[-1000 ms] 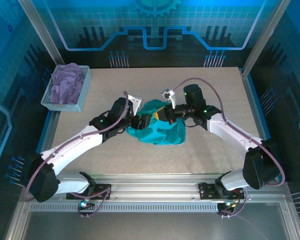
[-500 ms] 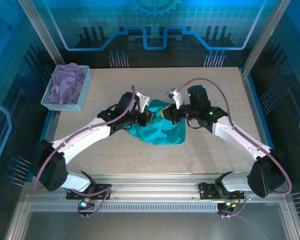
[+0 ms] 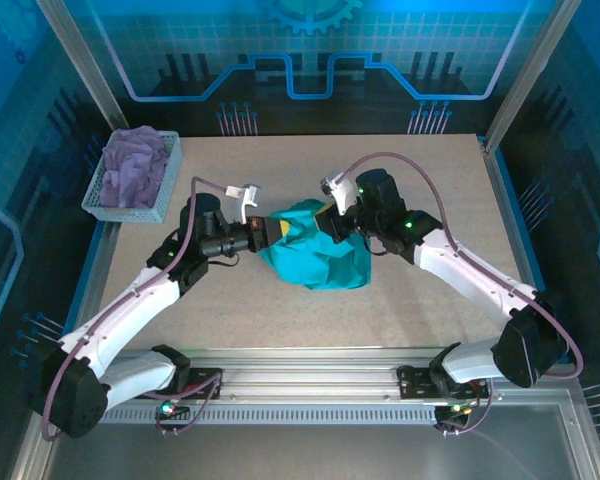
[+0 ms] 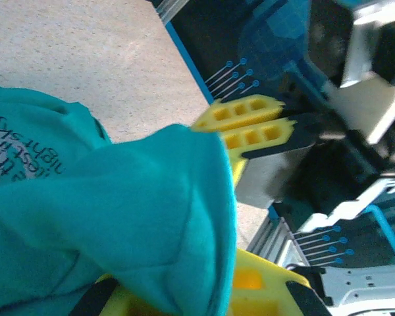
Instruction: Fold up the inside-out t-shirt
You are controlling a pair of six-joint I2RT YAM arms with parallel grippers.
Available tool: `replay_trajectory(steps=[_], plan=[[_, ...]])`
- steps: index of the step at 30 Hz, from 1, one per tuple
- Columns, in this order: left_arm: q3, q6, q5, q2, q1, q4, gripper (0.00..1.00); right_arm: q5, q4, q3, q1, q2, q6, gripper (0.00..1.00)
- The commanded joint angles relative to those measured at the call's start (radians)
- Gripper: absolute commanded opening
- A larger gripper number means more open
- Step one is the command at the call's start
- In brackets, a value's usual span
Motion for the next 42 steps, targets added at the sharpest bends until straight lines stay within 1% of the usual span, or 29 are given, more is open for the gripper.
replay_trajectory(steps=[1, 4, 7, 11, 16, 17, 20, 24, 30, 33, 38, 42], plan=[[0.007, -0.021, 0.041, -0.017, 0.009, 0.03, 0.0, 0.064, -0.06, 0.025, 0.001, -0.012, -0.018, 0.2], [0.011, -0.006, 0.018, -0.016, 0.008, 0.01, 0.0, 0.067, -0.093, 0.028, 0.001, -0.036, -0.043, 0.28], [0.009, 0.006, 0.008, -0.015, 0.008, 0.004, 0.0, 0.048, -0.079, -0.017, 0.006, -0.092, -0.069, 0.35], [0.008, 0.021, 0.005, -0.012, 0.009, 0.0, 0.0, 0.056, -0.019, -0.108, 0.04, -0.179, -0.098, 0.4], [0.01, 0.029, 0.003, -0.013, 0.008, -0.008, 0.0, 0.128, 0.059, -0.189, 0.147, -0.257, -0.17, 0.39], [0.011, 0.029, 0.002, -0.014, 0.008, -0.009, 0.0, 0.126, 0.079, -0.2, 0.167, -0.266, -0.185, 0.36], [0.011, 0.029, 0.003, -0.014, 0.009, -0.01, 0.0, 0.067, 0.13, -0.216, 0.202, -0.261, -0.205, 0.28], [0.012, 0.025, 0.009, -0.014, 0.008, -0.006, 0.0, 0.112, 0.132, -0.159, 0.195, -0.173, -0.153, 0.25], [0.011, 0.027, 0.017, -0.021, 0.008, -0.006, 0.0, 0.081, 0.142, -0.098, 0.166, -0.065, -0.117, 0.27], [0.013, 0.029, 0.019, -0.021, 0.009, -0.003, 0.0, 0.082, 0.15, -0.087, 0.154, -0.039, -0.106, 0.29], [0.011, 0.029, 0.029, -0.019, 0.008, 0.004, 0.0, 0.102, 0.145, -0.067, 0.137, -0.007, -0.098, 0.29], [0.011, 0.032, 0.034, -0.019, 0.008, 0.007, 0.0, 0.089, 0.149, -0.051, 0.129, 0.023, -0.099, 0.29]])
